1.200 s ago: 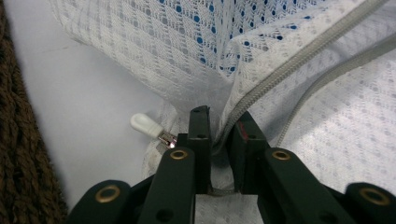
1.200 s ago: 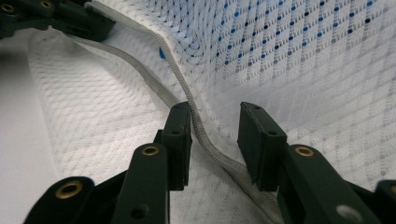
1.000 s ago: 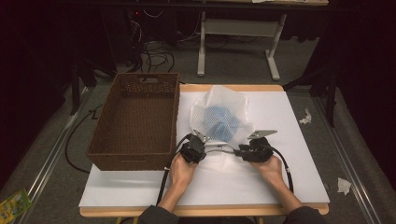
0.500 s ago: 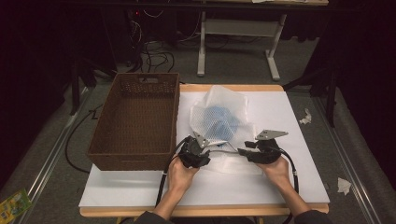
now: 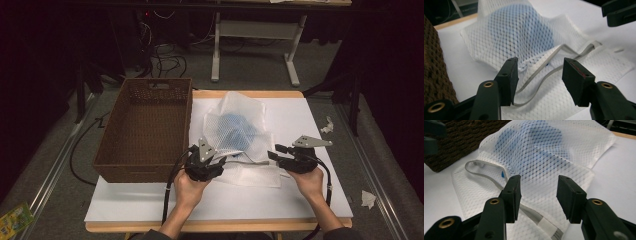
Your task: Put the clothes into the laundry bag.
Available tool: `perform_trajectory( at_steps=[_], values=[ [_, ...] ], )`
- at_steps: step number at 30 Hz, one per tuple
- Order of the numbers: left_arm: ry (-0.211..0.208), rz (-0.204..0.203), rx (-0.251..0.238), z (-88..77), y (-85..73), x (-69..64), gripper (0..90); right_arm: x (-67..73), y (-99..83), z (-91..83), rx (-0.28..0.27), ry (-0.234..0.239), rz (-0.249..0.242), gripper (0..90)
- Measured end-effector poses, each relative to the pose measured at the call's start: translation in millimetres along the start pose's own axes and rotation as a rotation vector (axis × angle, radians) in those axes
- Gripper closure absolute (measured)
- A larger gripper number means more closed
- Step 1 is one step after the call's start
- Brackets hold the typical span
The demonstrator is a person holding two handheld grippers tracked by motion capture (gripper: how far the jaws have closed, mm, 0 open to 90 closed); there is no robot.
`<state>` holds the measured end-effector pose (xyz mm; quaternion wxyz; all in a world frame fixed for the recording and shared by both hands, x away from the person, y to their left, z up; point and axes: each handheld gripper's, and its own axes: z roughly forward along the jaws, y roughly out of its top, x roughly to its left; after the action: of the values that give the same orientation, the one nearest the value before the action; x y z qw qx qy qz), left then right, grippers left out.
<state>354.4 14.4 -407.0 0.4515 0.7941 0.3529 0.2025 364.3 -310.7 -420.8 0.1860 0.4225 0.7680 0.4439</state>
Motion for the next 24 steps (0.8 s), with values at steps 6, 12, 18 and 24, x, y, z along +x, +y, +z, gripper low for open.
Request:
perform_trajectory(
  at_steps=[6, 12, 18, 24],
  values=[
    [-0.006, -0.031, -0.079, -20.0, -9.2, 3.2, 44.5, -7.8, -6.4, -11.2, -0.030, -0.022, 0.021, 55.0],
    [-0.024, -0.043, -0.095, -26.7, -23.3, 6.3, 42.7, -12.5, -15.0, -20.6, -0.042, -0.038, 0.035, 55.0],
    [-0.069, -0.042, -0.078, -16.3, -30.5, 0.4, 40.6, -20.0, -27.0, -26.0, -0.045, -0.063, 0.059, 54.0],
    [-0.091, -0.055, -0.063, 0.9, -35.8, -7.0, 40.4, -27.9, -40.2, -28.2, -0.034, -0.080, 0.091, 54.0]
  ],
)
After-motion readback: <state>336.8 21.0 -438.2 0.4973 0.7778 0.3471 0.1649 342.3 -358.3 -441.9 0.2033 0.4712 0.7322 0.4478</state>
